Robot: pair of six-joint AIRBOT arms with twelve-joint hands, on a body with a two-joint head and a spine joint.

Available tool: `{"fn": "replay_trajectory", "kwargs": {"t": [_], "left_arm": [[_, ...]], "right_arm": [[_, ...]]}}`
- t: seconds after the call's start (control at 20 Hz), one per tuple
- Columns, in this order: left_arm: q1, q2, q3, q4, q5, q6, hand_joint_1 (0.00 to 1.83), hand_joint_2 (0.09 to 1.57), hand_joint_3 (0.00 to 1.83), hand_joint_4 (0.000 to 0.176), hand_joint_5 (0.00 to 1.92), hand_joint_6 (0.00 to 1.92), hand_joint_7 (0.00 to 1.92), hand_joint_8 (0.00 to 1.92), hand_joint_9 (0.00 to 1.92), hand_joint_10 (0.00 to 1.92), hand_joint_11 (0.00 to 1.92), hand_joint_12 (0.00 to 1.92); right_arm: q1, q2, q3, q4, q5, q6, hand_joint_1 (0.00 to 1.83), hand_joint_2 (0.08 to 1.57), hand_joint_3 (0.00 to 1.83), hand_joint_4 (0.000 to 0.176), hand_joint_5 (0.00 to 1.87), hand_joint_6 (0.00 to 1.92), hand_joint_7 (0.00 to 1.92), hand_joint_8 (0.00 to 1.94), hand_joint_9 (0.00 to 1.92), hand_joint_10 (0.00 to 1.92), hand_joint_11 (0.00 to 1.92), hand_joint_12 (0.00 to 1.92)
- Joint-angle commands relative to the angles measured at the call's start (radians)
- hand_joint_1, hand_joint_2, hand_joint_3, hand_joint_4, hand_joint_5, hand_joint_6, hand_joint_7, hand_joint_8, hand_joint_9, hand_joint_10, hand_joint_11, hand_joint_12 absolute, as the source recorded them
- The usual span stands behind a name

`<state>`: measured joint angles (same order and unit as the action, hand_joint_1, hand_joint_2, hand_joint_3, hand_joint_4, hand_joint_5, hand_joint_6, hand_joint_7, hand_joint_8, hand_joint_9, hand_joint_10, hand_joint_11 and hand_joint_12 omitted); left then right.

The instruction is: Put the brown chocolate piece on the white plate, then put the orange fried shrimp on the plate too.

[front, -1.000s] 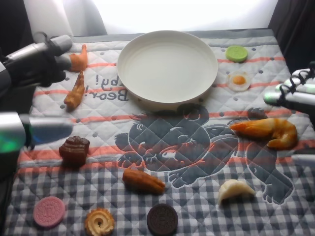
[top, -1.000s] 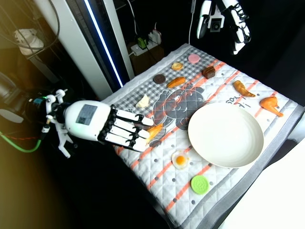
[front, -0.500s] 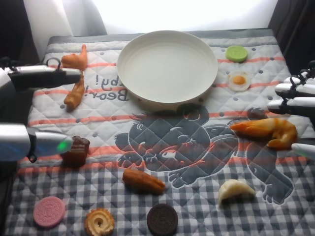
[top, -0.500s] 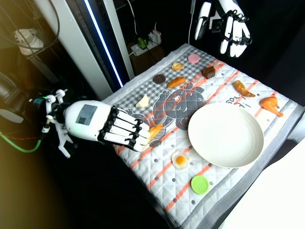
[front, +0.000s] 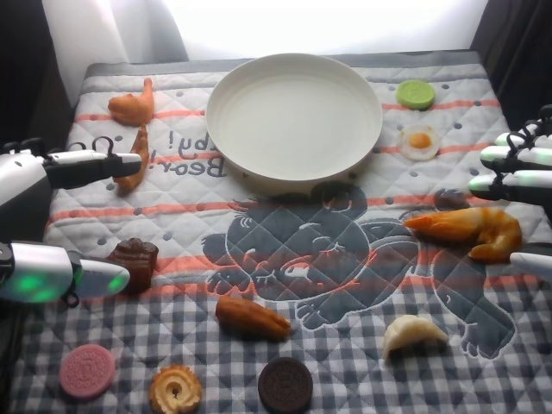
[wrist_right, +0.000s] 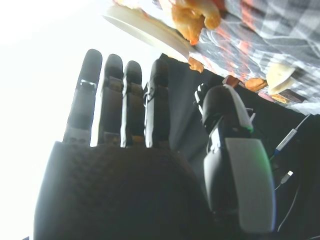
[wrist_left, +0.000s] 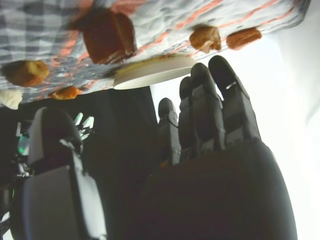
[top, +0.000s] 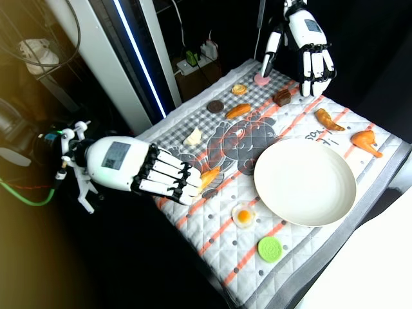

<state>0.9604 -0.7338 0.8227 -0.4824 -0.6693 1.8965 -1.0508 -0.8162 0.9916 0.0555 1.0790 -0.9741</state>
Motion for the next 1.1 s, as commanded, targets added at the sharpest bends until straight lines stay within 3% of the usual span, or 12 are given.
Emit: {"fn": "replay_trajectory", "kwargs": {"t": [0.0, 0.3, 0.45, 0.5, 0.65, 0.8, 0.95, 1.0, 1.05], "left_arm": [[-0.018, -0.010, 0.003, 0.015, -0.088, 0.017, 0.84, 0.88, 0.00, 0.176, 0.31, 0.01, 0.36, 0.01, 0.38, 0.01, 0.01, 0.82], [-0.048, -0.050, -0.014, -0.045, -0.069, 0.258, 0.89, 0.90, 0.00, 0.176, 0.35, 0.00, 0.45, 0.01, 0.48, 0.01, 0.07, 0.87], [-0.050, -0.061, -0.010, -0.069, -0.055, 0.307, 0.90, 0.95, 0.01, 0.176, 0.40, 0.01, 0.54, 0.02, 0.57, 0.02, 0.13, 0.86], [-0.050, -0.065, -0.005, -0.076, -0.050, 0.311, 0.91, 0.97, 0.01, 0.168, 0.41, 0.01, 0.55, 0.02, 0.59, 0.03, 0.14, 0.86], [-0.056, -0.079, 0.008, -0.087, -0.038, 0.311, 1.00, 1.01, 0.00, 0.119, 0.51, 0.01, 0.63, 0.01, 0.65, 0.01, 0.19, 0.83], [-0.067, -0.096, 0.020, -0.089, -0.025, 0.311, 1.06, 1.00, 0.00, 0.085, 0.61, 0.01, 0.73, 0.01, 0.73, 0.02, 0.20, 0.84], [-0.078, -0.109, 0.030, -0.089, -0.019, 0.311, 1.13, 0.96, 0.00, 0.043, 0.72, 0.01, 0.84, 0.01, 0.80, 0.01, 0.19, 0.88], [-0.078, -0.111, 0.030, -0.090, -0.019, 0.311, 1.12, 0.97, 0.00, 0.054, 0.72, 0.00, 0.84, 0.00, 0.79, 0.00, 0.17, 0.88], [-0.078, -0.112, 0.031, -0.091, -0.019, 0.311, 1.12, 0.96, 0.00, 0.046, 0.76, 0.00, 0.87, 0.00, 0.82, 0.01, 0.19, 0.92]], "right_arm": [[0.007, 0.002, 0.005, 0.015, 0.119, -0.003, 0.46, 1.30, 0.00, 0.000, 0.53, 0.00, 0.35, 0.00, 0.33, 0.00, 0.11, 0.64], [0.007, 0.002, 0.005, 0.014, 0.119, -0.003, 0.46, 1.29, 0.00, 0.003, 0.53, 0.00, 0.36, 0.00, 0.34, 0.00, 0.16, 0.58], [0.007, 0.002, 0.004, 0.014, 0.119, -0.003, 0.48, 1.30, 0.00, 0.000, 0.54, 0.00, 0.36, 0.01, 0.36, 0.01, 0.17, 0.59], [0.006, 0.002, 0.004, 0.014, 0.119, -0.003, 0.49, 1.30, 0.00, 0.000, 0.54, 0.00, 0.36, 0.01, 0.36, 0.01, 0.17, 0.60], [0.004, 0.001, 0.003, 0.014, 0.119, -0.003, 0.43, 1.30, 0.00, 0.009, 0.53, 0.00, 0.35, 0.00, 0.36, 0.00, 0.19, 0.60], [0.004, 0.001, 0.003, 0.014, 0.119, -0.003, 0.49, 1.30, 0.00, 0.000, 0.54, 0.01, 0.35, 0.00, 0.34, 0.00, 0.14, 0.59], [0.004, 0.001, 0.003, 0.014, 0.119, -0.003, 0.44, 1.31, 0.00, 0.007, 0.54, 0.00, 0.35, 0.00, 0.35, 0.00, 0.16, 0.60], [0.004, 0.001, 0.003, 0.014, 0.119, -0.003, 0.44, 1.31, 0.00, 0.016, 0.53, 0.00, 0.35, 0.00, 0.35, 0.00, 0.17, 0.60], [0.003, 0.001, 0.003, 0.014, 0.119, -0.003, 0.44, 1.31, 0.00, 0.020, 0.53, 0.00, 0.35, 0.00, 0.35, 0.00, 0.16, 0.60]]}}
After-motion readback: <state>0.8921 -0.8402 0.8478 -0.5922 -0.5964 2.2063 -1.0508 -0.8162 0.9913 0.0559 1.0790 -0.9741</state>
